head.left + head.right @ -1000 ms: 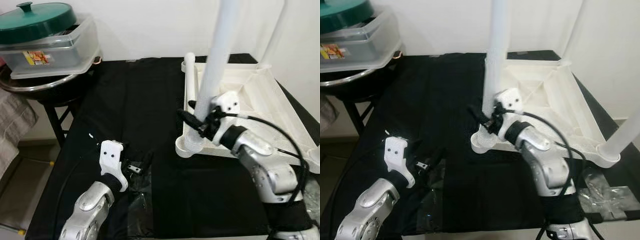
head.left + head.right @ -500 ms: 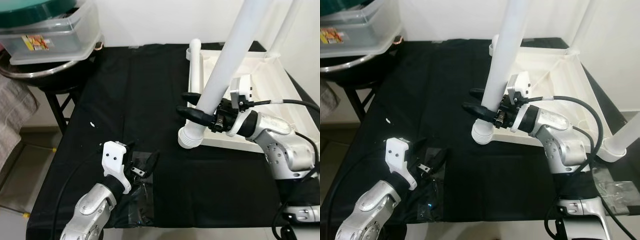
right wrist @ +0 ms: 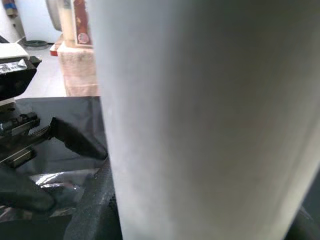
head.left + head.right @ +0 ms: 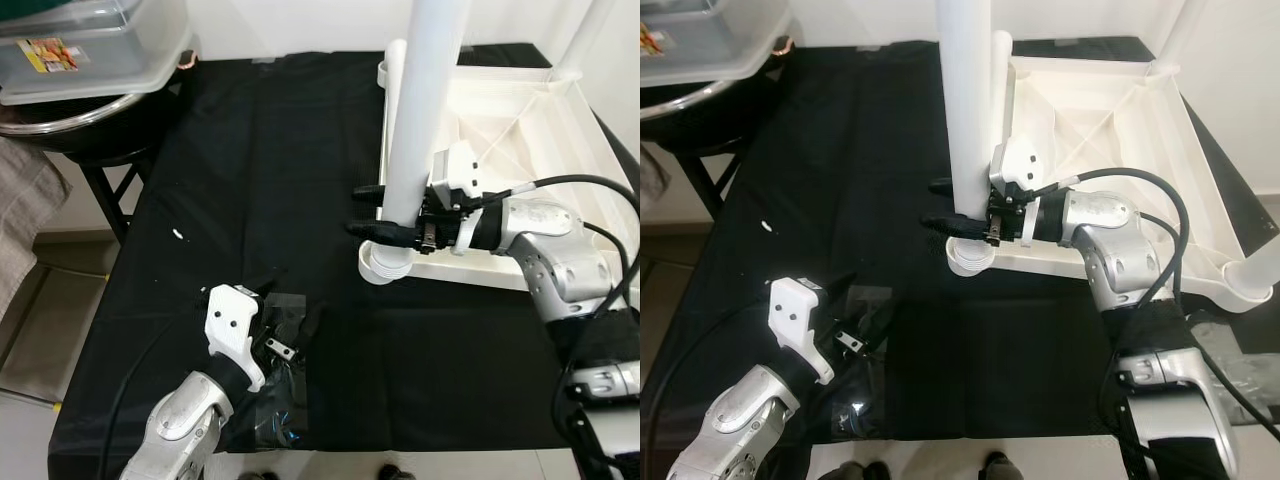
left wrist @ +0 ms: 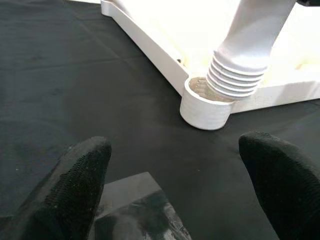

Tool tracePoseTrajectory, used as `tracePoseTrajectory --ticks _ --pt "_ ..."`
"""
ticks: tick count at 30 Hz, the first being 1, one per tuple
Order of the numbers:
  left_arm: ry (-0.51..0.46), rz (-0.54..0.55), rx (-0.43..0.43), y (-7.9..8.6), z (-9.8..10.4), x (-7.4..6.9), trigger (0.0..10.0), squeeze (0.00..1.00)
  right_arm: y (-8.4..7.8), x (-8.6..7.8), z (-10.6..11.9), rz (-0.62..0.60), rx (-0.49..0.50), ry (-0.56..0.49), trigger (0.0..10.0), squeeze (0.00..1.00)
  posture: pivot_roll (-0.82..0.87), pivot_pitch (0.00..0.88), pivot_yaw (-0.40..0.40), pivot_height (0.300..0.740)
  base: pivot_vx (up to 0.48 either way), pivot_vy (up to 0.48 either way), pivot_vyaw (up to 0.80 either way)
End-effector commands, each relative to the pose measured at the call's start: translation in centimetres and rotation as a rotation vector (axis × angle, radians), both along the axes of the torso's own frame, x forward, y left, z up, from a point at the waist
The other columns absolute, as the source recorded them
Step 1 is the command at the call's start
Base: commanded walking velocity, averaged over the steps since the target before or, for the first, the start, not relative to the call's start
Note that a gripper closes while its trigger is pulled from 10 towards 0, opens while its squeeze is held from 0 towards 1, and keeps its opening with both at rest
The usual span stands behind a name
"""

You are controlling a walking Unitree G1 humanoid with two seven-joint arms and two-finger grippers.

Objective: Building children table

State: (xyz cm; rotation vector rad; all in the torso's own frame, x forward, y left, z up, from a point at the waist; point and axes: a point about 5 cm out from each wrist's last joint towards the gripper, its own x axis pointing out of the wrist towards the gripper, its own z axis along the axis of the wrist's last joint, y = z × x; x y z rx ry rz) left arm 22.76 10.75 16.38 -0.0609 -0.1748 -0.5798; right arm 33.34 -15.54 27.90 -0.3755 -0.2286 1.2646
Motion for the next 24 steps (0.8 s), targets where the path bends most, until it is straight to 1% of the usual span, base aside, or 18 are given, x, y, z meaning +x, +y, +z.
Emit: tracePoseTrajectory --ticks 1,4,6,8,11,15,20,24 --pt "-0.015 0.001 0.029 0.2 0.0 -0.4 10.0 0.0 0.2 -0.1 0.3 0.031 0.004 -0.023 10.0 0.0 0.02 0.282 0.026 0.74 0.0 0.0 0.0" --pt "-0.019 -0.001 0.032 0.1 0.0 -0.5 10.0 0.0 0.3 0.1 0.2 0.028 0.011 -0.022 10.0 0.0 0.02 0.284 0.025 0.74 0.0 0.0 0.0" --pt "-0.026 -0.004 0.039 0.1 0.1 -0.5 10.0 0.0 0.8 0.4 -0.3 0.029 0.027 -0.022 10.0 0.0 0.02 0.287 0.026 0.74 0.0 0.0 0.0" --pt "-0.026 -0.004 0.039 0.1 0.1 -0.5 10.0 0.0 0.8 0.4 -0.3 0.029 0.027 -0.022 10.0 0.0 0.02 0.287 0.026 0.74 0.0 0.0 0.0" --pt "-0.029 -0.008 0.042 0.0 0.2 -0.7 10.0 0.0 1.6 0.9 -0.4 0.014 0.049 -0.037 10.0 0.0 0.02 0.297 0.023 0.74 0.0 0.0 0.0" --pt "-0.031 -0.008 0.044 0.0 0.3 -0.8 10.0 0.0 2.1 1.4 -0.6 0.004 0.05 -0.05 10.0 0.0 0.02 0.302 0.021 0.74 0.0 0.0 0.0" --pt "-0.031 -0.006 0.045 -0.1 0.3 -0.9 10.0 0.0 2.0 2.2 -0.6 -0.044 0.054 -0.059 10.0 0.0 0.02 0.303 0.02 0.74 0.0 0.0 0.0" --pt "-0.031 -0.005 0.045 -0.1 0.3 -1.0 10.0 0.0 1.8 2.4 -0.5 -0.04 0.059 -0.052 10.0 0.0 0.03 0.316 0.019 0.74 0.0 0.0 0.0"
